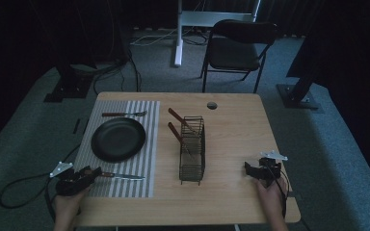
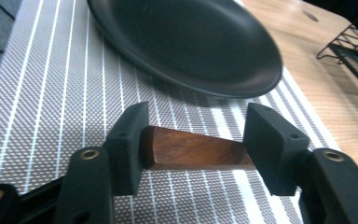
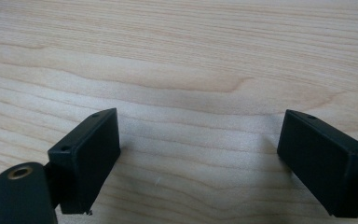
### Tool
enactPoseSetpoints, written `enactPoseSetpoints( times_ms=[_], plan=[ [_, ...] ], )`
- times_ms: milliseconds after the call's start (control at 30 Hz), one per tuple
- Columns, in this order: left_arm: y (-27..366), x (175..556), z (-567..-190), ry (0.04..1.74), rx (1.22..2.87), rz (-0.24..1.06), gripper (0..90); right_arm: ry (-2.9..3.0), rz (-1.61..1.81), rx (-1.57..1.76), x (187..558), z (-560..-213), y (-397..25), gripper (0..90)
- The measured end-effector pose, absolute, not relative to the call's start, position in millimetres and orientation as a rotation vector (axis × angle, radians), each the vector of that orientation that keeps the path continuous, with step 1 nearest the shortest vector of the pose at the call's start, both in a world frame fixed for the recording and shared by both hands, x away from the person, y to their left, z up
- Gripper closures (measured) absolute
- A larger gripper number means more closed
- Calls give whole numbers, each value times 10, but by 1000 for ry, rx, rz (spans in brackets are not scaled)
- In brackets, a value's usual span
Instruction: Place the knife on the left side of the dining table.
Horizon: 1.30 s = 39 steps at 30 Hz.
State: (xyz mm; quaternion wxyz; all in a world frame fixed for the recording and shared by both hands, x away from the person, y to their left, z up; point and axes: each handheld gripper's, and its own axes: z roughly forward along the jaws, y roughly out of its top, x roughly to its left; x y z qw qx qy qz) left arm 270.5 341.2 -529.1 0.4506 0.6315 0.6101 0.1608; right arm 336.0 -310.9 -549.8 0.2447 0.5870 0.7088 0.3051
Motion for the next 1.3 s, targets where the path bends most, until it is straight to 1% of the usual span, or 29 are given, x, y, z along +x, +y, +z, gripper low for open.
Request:
enactPoseSetpoints(
  times_ms=[33,133,267,367,400,533,567,600,633,667,700,767,800,833,933,1000,1200,1233,1267,1300],
  plan=[
    [3407,2725,-5321,1525,1578,405,421,1935,833,1602,3360,-5498,-3110,120],
    [3424,2761,-5412,1560,1557,378,415,1936,833,1603,3360,-5498,-3109,120],
    [3407,2753,-5416,1567,1563,396,411,1935,832,1603,3359,-5498,-3109,120],
    [3361,2747,-5445,1575,1625,470,392,1935,832,1604,3358,-5498,-3109,120],
    [3361,2747,-5445,1575,1625,470,387,1935,832,1604,3358,-5498,-3109,120],
    [3278,2758,-5441,1587,1697,559,381,1935,832,1603,3357,-5498,-3109,120],
    [3278,2758,-5441,1587,1697,559,381,1935,832,1603,3357,-5498,-3109,120],
    [3240,2763,-5438,1590,1727,593,377,1935,832,1603,3356,-5498,-3109,120],
    [3240,2763,-5438,1590,1727,593,339,1935,832,1603,3356,-5498,-3109,120],
    [3219,2769,-5437,1599,1734,605,339,1935,832,1603,3356,-5498,-3109,120],
    [3198,2773,-5436,1609,1739,628,298,1934,832,1604,3357,-5498,-3109,120],
    [3207,2754,-5424,1595,1706,647,265,1935,832,1603,3357,-5498,-3109,120],
    [3211,2751,-5419,1599,1696,651,238,1935,832,1603,3357,-5498,-3109,120],
    [3219,2746,-5411,1603,1693,654,193,1935,832,1603,3357,-5498,-3109,120],
    [3256,2698,-5378,1597,1661,650,188,1935,832,1603,3357,-5498,-3109,120],
    [3263,2663,-5351,1608,1653,651,104,1935,832,1603,3357,-5498,-3109,120],
    [3210,2537,-5303,1647,1659,652,99,1934,832,1603,3356,-5498,-3109,120],
    [3198,2526,-5305,1654,1658,647,39,1935,832,1603,3356,-5498,-3109,120],
    [3187,2512,-5298,1663,1673,636,4,1935,832,1603,3356,-5498,-3109,120],
    [3170,2495,-5300,1654,1681,628,5,1935,832,1603,3356,-5498,-3109,120]
  ],
)
